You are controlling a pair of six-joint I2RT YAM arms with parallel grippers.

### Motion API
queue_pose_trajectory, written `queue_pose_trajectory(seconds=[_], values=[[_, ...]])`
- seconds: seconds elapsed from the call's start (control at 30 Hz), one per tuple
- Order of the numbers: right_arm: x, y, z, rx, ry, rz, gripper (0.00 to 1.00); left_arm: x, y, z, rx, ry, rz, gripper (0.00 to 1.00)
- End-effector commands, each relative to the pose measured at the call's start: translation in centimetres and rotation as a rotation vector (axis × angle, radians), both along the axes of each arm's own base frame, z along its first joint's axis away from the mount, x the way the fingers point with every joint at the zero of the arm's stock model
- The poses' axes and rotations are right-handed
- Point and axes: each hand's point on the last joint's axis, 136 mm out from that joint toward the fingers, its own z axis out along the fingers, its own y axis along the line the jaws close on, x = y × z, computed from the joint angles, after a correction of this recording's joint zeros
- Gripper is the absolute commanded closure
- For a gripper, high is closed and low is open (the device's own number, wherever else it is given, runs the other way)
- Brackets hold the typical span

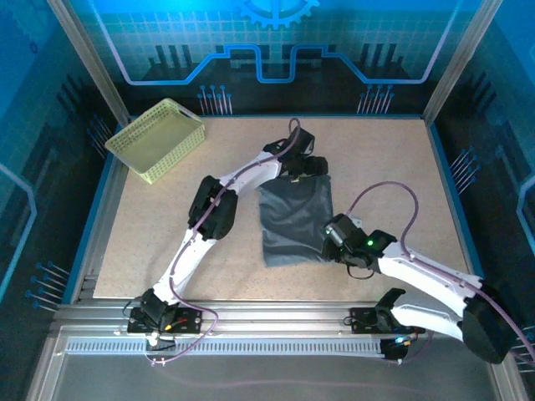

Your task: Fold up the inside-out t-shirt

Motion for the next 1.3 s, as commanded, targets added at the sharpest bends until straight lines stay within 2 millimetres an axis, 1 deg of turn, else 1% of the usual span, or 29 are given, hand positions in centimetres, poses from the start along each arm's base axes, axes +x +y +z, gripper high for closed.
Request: queue_pose_trajectory(seconds=[0.0,0.03,0.1,0.2,0.23,0.27,0.3,0.4,0.47,0.57,0.63,0.7,0.77,0.97,1.17,1.27], values=[[2.0,-1.6,2.7,-0.032,-0.052,0.025,0.35,-2.6,5.6,6.4,0.063,-0.028,0.054,0.20],[2.9,-1.7,3.0,-0.005,-0.059,0.030,0.32,-3.3,7.3,7.0,0.061,-0.034,0.085,0.19],[5.3,-1.2,3.6,0.079,-0.064,0.046,0.26,-4.9,11.4,7.3,0.061,-0.026,0.174,0.19],[9.0,-0.7,3.9,0.135,-0.045,0.058,0.23,-7.0,16.3,6.1,0.057,0.008,0.271,0.18],[10.1,-0.5,3.9,0.137,-0.040,0.068,0.22,-7.5,17.2,5.6,0.055,0.016,0.285,0.17],[11.6,-0.3,4.3,0.136,-0.044,0.072,0.22,-7.8,18.2,4.9,0.049,0.025,0.303,0.17],[13.2,-0.1,4.4,0.138,-0.047,0.079,0.22,-8.1,18.7,4.1,0.039,0.043,0.315,0.17],[16.5,0.3,3.7,0.137,-0.036,0.084,0.22,-8.2,18.8,2.2,-0.012,0.088,0.312,0.17],[18.2,0.2,2.8,0.136,-0.016,0.078,0.22,-7.9,18.4,1.4,-0.036,0.092,0.310,0.17],[20.3,0.1,1.5,0.139,0.006,0.075,0.23,-7.3,17.6,0.2,-0.067,0.111,0.306,0.18],[21.2,0.1,0.7,0.130,0.021,0.073,0.24,-6.9,17.1,-0.5,-0.077,0.122,0.304,0.21],[21.6,0.2,-0.3,0.130,0.043,0.076,0.25,-6.6,16.7,-1.3,-0.084,0.136,0.299,0.23],[21.8,0.1,-1.3,0.123,0.066,0.065,0.27,-6.3,16.1,-2.1,-0.104,0.153,0.289,0.28],[22.4,0.4,-3.3,0.127,0.098,0.073,0.30,-6.1,14.2,-3.8,-0.114,0.183,0.254,0.37],[22.7,1.4,-4.9,0.128,0.135,0.088,0.38,-5.8,12.8,-5.7,-0.085,0.212,0.234,0.43],[22.7,2.0,-5.6,0.116,0.159,0.093,0.46,-5.9,12.3,-6.3,-0.083,0.219,0.230,0.49]])
